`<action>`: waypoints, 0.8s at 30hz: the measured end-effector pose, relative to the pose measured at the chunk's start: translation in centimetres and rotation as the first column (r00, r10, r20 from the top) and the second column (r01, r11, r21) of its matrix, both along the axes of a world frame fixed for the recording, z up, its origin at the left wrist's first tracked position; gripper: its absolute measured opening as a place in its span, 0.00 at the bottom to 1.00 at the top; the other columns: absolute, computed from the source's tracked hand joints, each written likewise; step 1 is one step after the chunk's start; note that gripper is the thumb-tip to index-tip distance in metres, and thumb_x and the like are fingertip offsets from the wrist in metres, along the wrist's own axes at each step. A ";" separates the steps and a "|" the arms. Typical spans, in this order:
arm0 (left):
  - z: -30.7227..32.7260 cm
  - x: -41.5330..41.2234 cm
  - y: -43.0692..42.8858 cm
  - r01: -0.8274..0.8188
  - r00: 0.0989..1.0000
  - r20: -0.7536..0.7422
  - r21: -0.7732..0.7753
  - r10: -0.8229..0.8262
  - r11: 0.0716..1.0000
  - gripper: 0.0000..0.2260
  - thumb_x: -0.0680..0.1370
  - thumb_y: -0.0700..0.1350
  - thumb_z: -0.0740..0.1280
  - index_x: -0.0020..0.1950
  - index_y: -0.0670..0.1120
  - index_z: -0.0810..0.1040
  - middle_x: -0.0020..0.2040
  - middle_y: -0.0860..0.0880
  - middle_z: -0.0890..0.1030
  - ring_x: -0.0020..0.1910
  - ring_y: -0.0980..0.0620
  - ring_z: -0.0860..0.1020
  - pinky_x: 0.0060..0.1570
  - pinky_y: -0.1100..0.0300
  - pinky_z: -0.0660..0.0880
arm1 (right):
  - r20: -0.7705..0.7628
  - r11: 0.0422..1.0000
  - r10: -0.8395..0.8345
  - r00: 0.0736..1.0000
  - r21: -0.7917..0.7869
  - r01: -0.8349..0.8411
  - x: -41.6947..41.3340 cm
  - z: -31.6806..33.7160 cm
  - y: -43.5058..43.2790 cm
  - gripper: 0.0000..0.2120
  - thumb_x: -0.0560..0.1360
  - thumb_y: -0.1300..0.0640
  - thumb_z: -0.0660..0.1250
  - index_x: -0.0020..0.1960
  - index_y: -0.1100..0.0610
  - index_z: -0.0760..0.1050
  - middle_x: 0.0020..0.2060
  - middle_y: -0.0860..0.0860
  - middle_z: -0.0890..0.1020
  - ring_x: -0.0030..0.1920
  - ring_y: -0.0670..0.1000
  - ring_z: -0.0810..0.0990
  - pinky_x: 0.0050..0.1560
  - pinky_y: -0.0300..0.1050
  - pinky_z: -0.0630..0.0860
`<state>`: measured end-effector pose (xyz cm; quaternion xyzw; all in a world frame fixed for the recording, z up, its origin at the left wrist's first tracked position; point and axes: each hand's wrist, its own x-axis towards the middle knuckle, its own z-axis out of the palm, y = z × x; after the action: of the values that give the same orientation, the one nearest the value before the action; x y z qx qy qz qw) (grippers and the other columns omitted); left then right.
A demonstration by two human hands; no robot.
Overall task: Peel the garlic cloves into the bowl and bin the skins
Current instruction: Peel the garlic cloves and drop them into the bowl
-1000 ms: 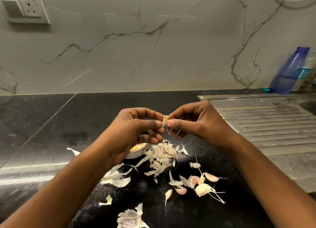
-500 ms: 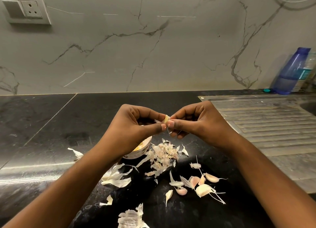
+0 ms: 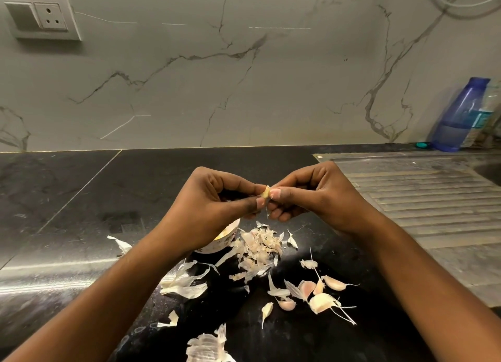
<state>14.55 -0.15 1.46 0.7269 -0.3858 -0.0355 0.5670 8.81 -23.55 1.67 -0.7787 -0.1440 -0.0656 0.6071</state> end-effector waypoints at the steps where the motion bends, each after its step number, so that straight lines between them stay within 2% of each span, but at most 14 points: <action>1: 0.0 0.0 0.0 0.009 1.000 -0.004 -0.004 -0.009 1.000 0.12 0.74 0.42 0.75 0.56 0.42 0.87 0.48 0.48 0.89 0.47 0.47 0.88 0.50 0.56 0.85 | -0.003 1.000 0.008 1.000 0.011 -0.008 0.0 0.0 0.0 0.09 0.77 0.61 0.73 0.54 0.65 0.86 0.44 0.62 0.88 0.43 0.59 0.89 0.43 0.46 0.86; 8: -0.1 0.2 0.1 0.034 0.999 -0.030 -0.020 -0.035 0.999 0.11 0.75 0.38 0.75 0.56 0.39 0.87 0.48 0.47 0.89 0.47 0.47 0.88 0.49 0.58 0.84 | -0.013 0.999 0.016 1.000 0.045 -0.015 0.0 -0.1 0.2 0.08 0.77 0.64 0.72 0.53 0.66 0.85 0.44 0.63 0.88 0.42 0.58 0.89 0.41 0.44 0.85; 16: 0.1 0.2 0.1 0.048 0.997 -0.053 -0.049 -0.051 0.998 0.12 0.74 0.41 0.75 0.56 0.40 0.87 0.48 0.46 0.89 0.47 0.45 0.88 0.50 0.56 0.85 | 0.002 0.998 -0.022 1.000 0.054 0.022 0.0 -0.2 0.3 0.06 0.79 0.68 0.70 0.53 0.66 0.85 0.43 0.62 0.88 0.41 0.58 0.89 0.42 0.45 0.86; 21: 0.1 0.2 0.1 0.041 0.998 -0.048 -0.025 -0.043 0.999 0.11 0.74 0.40 0.75 0.56 0.41 0.87 0.48 0.47 0.89 0.47 0.46 0.87 0.50 0.57 0.85 | -0.036 0.997 -0.022 0.999 0.070 0.024 -0.1 -0.1 0.5 0.06 0.79 0.67 0.70 0.53 0.67 0.84 0.44 0.63 0.88 0.42 0.60 0.89 0.42 0.46 0.86; 24: 0.1 0.3 0.2 0.030 0.999 -0.028 -0.004 -0.030 1.000 0.10 0.75 0.39 0.75 0.56 0.41 0.87 0.47 0.47 0.89 0.46 0.47 0.87 0.50 0.57 0.85 | -0.056 0.996 0.006 0.998 0.094 -0.001 -0.3 0.1 0.6 0.09 0.77 0.61 0.72 0.52 0.66 0.85 0.45 0.64 0.88 0.44 0.61 0.89 0.43 0.47 0.86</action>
<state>14.84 0.03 1.55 0.7194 -0.3888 -0.0535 0.5731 8.53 -22.97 1.79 -0.7506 -0.1249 -0.0495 0.6469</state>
